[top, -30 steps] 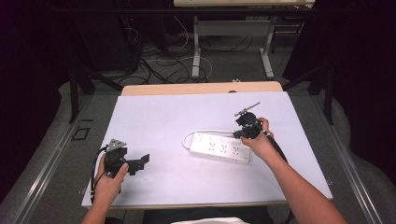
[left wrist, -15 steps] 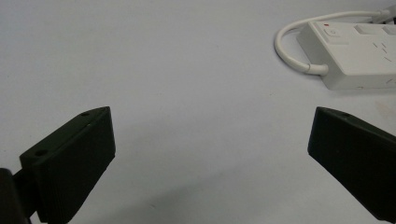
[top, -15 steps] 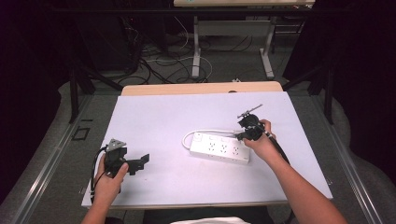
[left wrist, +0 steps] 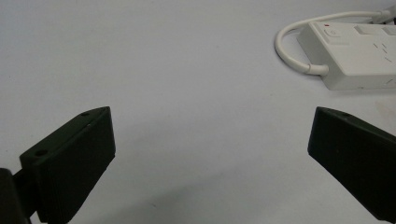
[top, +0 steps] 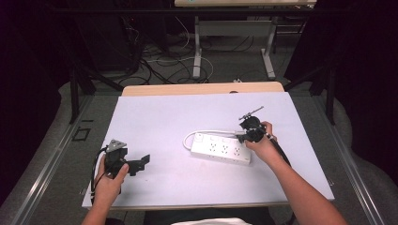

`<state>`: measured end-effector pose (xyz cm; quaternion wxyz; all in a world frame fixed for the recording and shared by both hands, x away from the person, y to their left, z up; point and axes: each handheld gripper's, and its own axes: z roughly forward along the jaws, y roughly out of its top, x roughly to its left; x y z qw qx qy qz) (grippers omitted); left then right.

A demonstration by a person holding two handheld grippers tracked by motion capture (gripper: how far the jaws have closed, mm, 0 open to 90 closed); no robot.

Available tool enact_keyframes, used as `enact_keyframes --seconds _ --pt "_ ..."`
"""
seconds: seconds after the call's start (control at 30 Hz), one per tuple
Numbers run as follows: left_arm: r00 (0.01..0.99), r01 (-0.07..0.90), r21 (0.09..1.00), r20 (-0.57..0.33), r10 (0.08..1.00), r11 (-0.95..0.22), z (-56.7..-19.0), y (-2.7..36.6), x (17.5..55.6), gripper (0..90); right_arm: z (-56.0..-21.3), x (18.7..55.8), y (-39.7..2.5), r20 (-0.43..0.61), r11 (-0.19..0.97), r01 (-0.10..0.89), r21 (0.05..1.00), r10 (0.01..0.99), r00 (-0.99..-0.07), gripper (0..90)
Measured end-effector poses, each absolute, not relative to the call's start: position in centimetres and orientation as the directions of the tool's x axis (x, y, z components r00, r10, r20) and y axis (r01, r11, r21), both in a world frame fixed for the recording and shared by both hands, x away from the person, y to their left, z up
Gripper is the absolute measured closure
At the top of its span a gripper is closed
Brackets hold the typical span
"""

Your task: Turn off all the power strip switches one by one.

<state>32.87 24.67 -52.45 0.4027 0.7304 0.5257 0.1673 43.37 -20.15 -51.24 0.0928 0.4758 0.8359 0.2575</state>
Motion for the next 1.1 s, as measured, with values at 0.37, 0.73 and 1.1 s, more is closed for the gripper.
enact_keyframes --seconds 0.37,0.73,1.1 --pt "0.399 0.633 0.762 -0.169 0.901 -0.138 -52.39 24.78 32.84 0.8 -51.37 43.17 -20.18 0.099 0.421 0.737 0.529 0.832 -0.546 90.0" --pt "0.4 0.636 0.759 -0.169 0.901 -0.14 -52.34 24.8 32.8 0.8 -51.41 43.11 -20.13 0.098 0.427 0.734 0.528 0.828 -0.552 90.0" --pt "0.392 0.641 0.757 -0.181 0.902 -0.126 -52.63 24.62 32.87 0.8 -51.73 43.08 -20.84 0.146 0.372 0.756 0.539 0.843 -0.518 90.0"
